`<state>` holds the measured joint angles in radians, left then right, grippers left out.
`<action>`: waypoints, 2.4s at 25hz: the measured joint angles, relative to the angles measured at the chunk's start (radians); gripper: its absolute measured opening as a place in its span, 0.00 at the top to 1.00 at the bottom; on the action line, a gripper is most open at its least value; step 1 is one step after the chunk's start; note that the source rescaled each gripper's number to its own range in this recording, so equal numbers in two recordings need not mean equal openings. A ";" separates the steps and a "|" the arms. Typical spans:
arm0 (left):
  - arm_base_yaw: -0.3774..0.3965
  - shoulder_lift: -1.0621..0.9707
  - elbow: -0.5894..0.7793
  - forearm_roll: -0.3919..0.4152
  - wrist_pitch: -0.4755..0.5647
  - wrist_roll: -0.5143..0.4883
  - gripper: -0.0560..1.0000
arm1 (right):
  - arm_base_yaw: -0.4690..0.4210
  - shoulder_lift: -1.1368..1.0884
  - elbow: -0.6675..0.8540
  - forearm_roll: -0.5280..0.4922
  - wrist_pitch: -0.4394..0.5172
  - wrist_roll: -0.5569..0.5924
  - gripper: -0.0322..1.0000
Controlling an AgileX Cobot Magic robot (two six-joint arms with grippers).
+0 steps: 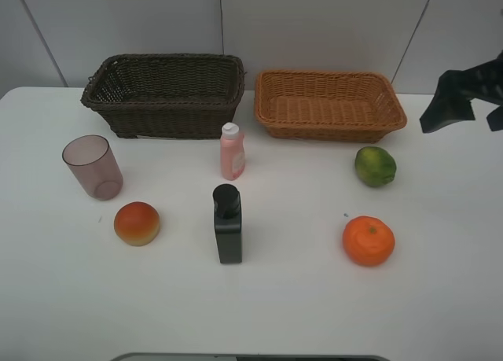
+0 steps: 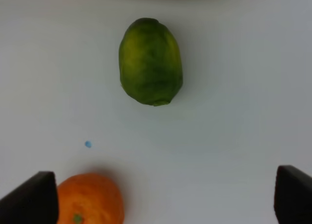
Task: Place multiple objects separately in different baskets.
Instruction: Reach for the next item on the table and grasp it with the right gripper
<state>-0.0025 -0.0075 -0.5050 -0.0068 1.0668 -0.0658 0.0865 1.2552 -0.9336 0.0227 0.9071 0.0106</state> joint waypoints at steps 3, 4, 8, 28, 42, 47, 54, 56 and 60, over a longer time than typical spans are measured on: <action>0.000 0.000 0.000 0.000 0.000 0.000 0.02 | 0.000 0.047 -0.007 0.003 -0.003 0.000 0.11; 0.000 0.000 0.000 0.000 0.000 0.000 0.02 | 0.000 0.066 -0.012 0.001 -0.003 0.000 0.11; 0.000 0.000 0.000 0.000 0.000 0.000 0.02 | 0.000 0.142 -0.035 -0.023 -0.017 0.000 0.11; 0.000 0.000 0.000 0.000 0.000 0.000 0.02 | 0.079 0.448 -0.039 -0.056 -0.305 0.000 0.11; 0.000 0.000 0.000 0.000 0.000 0.000 0.02 | 0.079 0.584 -0.040 -0.076 -0.449 0.000 0.11; 0.001 0.000 0.000 0.000 0.000 0.000 0.02 | 0.079 0.621 -0.040 -0.078 -0.499 -0.001 0.11; 0.001 0.000 0.000 0.000 0.000 0.000 0.02 | 0.079 0.654 -0.040 -0.093 -0.514 -0.003 0.11; 0.001 0.000 0.000 0.000 0.000 0.000 0.02 | 0.079 0.660 -0.040 -0.093 -0.515 -0.003 0.11; 0.001 0.000 0.000 0.000 0.000 0.000 0.02 | 0.079 0.670 -0.040 -0.094 -0.525 -0.003 0.12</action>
<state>-0.0017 -0.0075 -0.5050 -0.0068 1.0668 -0.0658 0.1656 1.9251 -0.9736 -0.0713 0.3824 0.0075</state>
